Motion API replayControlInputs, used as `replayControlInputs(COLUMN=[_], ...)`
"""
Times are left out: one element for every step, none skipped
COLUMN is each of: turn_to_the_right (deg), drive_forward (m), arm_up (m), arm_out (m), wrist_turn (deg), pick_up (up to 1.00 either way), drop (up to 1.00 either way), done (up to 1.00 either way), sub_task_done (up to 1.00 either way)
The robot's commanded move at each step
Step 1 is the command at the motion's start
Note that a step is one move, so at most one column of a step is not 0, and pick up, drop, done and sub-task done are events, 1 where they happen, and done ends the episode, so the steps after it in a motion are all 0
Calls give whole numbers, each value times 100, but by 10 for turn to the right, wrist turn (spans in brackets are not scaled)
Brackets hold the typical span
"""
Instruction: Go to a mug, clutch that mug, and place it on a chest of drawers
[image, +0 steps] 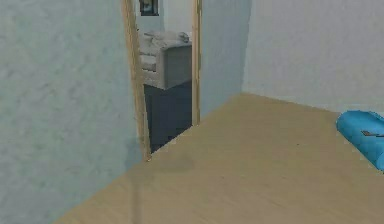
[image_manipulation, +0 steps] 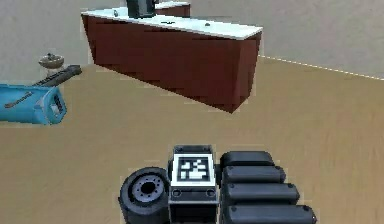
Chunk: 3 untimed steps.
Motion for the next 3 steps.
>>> replayControlInputs(turn_to_the_right=[0,-60,0], drive_forward=[100,0,80], arm_up=[0,0,0], arm_out=[0,0,0], wrist_turn=[0,0,0], pick_up=[0,0,0], drop=[0,0,0], done=[0,0,0], sub_task_done=[0,0,0])
